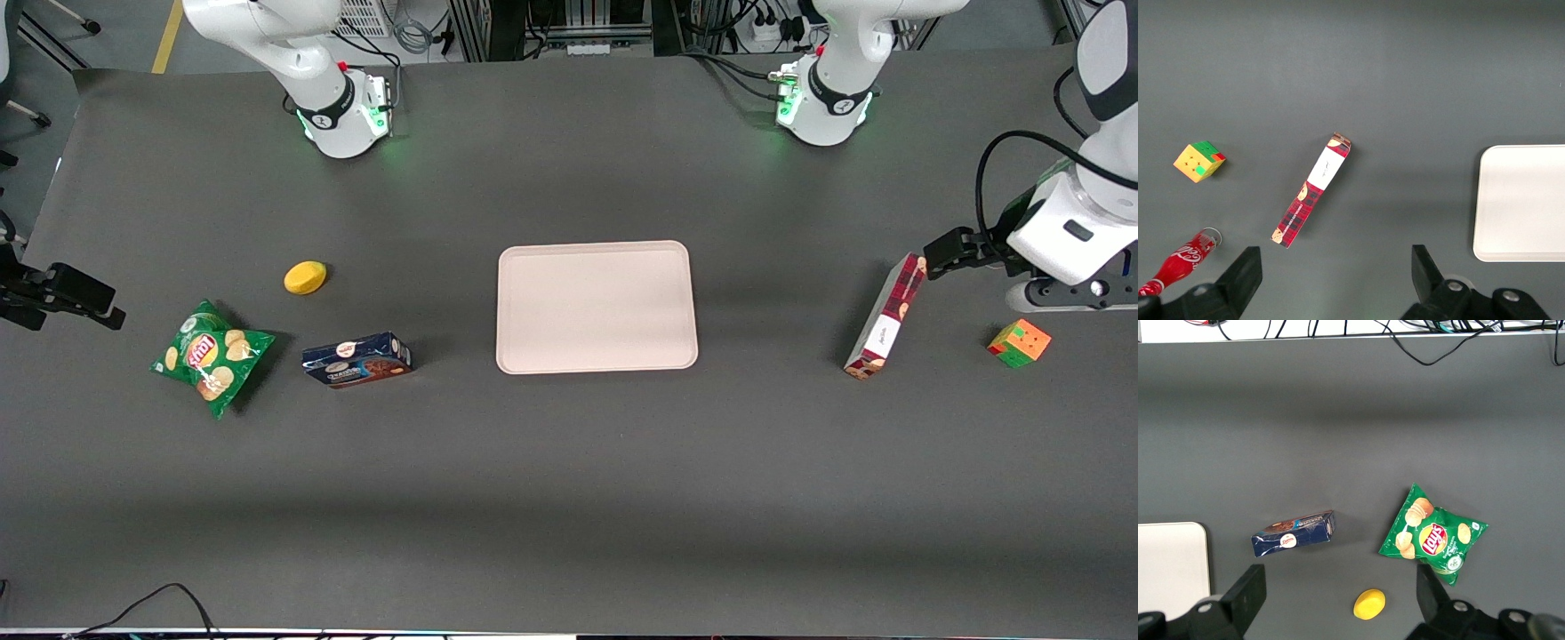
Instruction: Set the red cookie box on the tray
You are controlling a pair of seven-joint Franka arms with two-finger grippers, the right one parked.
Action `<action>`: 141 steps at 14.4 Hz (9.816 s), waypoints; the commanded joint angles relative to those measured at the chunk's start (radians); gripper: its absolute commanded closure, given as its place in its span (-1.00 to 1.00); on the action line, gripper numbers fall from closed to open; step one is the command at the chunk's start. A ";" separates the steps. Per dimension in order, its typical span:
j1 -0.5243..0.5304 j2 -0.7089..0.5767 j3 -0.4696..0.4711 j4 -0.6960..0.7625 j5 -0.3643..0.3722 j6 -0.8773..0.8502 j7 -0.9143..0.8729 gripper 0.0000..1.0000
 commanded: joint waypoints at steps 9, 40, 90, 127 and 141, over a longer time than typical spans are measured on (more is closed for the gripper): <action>0.001 0.025 0.001 0.058 -0.022 -0.056 0.014 -1.00; 0.022 -0.165 0.109 -0.736 0.043 0.644 0.698 -1.00; 0.033 -0.090 0.055 -0.149 0.084 0.021 0.578 1.00; 0.004 0.359 -0.723 -0.488 0.527 0.781 -1.134 1.00; -0.002 0.547 -0.675 -0.452 0.797 0.827 -1.316 -1.00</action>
